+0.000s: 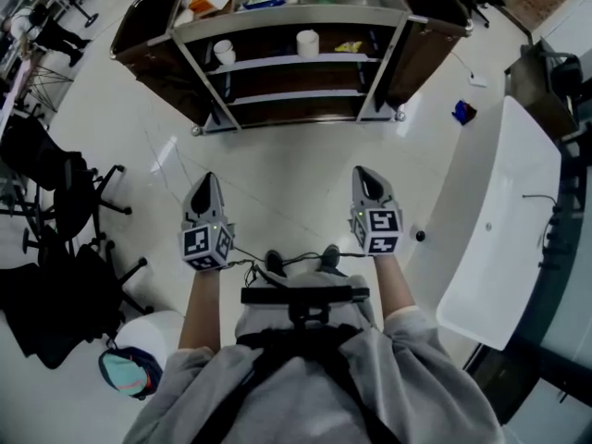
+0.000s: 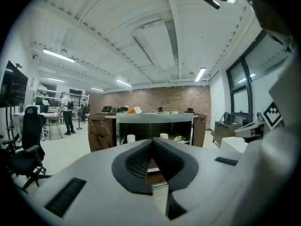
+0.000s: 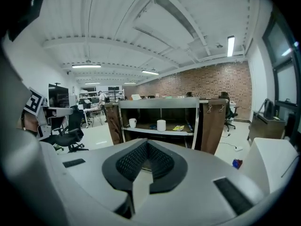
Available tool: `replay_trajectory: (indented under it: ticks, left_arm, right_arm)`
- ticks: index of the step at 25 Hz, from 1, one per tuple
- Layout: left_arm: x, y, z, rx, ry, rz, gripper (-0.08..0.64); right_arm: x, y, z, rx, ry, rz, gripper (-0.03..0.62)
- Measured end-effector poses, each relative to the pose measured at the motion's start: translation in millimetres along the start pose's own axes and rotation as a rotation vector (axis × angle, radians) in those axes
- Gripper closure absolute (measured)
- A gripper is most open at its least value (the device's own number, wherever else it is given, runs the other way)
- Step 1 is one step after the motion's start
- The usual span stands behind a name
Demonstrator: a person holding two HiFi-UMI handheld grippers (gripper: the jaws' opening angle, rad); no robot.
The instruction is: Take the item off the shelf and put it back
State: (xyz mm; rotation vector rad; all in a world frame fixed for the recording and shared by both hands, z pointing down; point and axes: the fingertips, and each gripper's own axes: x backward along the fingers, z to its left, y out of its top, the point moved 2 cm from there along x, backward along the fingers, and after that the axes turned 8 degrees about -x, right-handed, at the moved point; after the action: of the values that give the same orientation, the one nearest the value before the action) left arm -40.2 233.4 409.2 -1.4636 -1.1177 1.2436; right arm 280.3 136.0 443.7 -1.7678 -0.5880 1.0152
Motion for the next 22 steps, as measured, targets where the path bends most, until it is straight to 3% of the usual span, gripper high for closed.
replay_trajectory:
  ticks: [12, 17, 22]
  left_arm:
    - [-22, 30, -39, -0.014, 0.034, -0.019, 0.552]
    - [-53, 33, -21, -0.031, 0.020, -0.024, 0.552]
    - [-101, 24, 12, -0.038, -0.054, -0.028, 0.552]
  right_arm:
    - [-17, 23, -21, 0.013, 0.099, -0.018, 0.583]
    - [-52, 37, -2, 0.010, 0.127, -0.035, 0.583]
    - [-106, 46, 28, 0.012, 0.105, -0.045, 0.583]
